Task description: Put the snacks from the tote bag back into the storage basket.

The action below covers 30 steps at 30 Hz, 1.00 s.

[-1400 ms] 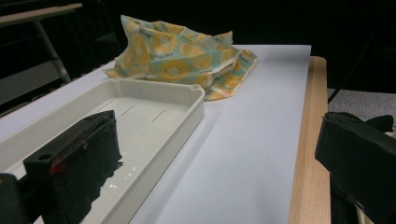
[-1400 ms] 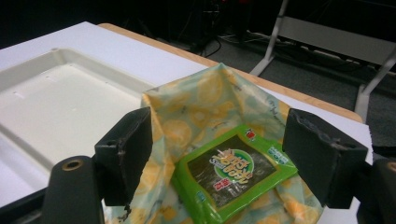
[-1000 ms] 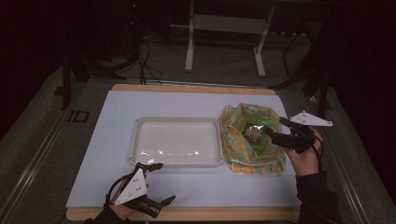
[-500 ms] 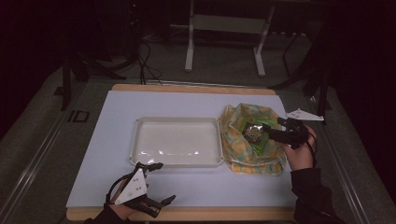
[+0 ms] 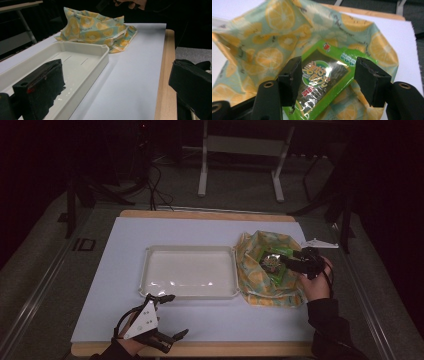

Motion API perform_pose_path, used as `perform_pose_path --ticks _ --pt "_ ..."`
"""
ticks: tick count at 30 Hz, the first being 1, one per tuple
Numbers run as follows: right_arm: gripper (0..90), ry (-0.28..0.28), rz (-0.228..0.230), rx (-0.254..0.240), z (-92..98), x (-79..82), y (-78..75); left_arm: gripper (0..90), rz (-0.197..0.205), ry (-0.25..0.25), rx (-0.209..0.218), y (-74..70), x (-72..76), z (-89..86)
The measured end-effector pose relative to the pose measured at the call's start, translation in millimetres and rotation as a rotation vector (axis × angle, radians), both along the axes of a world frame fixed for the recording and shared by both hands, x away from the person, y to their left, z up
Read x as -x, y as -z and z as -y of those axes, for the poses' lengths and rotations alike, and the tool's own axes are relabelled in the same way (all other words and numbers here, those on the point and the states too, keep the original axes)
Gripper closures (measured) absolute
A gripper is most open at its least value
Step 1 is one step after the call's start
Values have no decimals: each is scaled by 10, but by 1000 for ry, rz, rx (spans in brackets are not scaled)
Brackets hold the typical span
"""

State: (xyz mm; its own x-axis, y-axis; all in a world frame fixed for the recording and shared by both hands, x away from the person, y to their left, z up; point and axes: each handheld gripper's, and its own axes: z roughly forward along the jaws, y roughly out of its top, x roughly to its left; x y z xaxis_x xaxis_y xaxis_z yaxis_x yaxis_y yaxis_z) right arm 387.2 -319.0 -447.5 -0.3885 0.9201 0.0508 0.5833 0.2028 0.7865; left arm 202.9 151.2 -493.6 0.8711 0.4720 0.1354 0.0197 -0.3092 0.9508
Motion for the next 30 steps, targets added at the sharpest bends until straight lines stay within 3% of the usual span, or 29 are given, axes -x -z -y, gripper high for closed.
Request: perform_pose_path --ticks 17,30 --pt "407 59 -125 -3 102 -131 290 4 -2 3 -6 7 -1 8" --pt "439 60 -224 -79 126 -197 404 5 -4 10 -10 13 -3 15"
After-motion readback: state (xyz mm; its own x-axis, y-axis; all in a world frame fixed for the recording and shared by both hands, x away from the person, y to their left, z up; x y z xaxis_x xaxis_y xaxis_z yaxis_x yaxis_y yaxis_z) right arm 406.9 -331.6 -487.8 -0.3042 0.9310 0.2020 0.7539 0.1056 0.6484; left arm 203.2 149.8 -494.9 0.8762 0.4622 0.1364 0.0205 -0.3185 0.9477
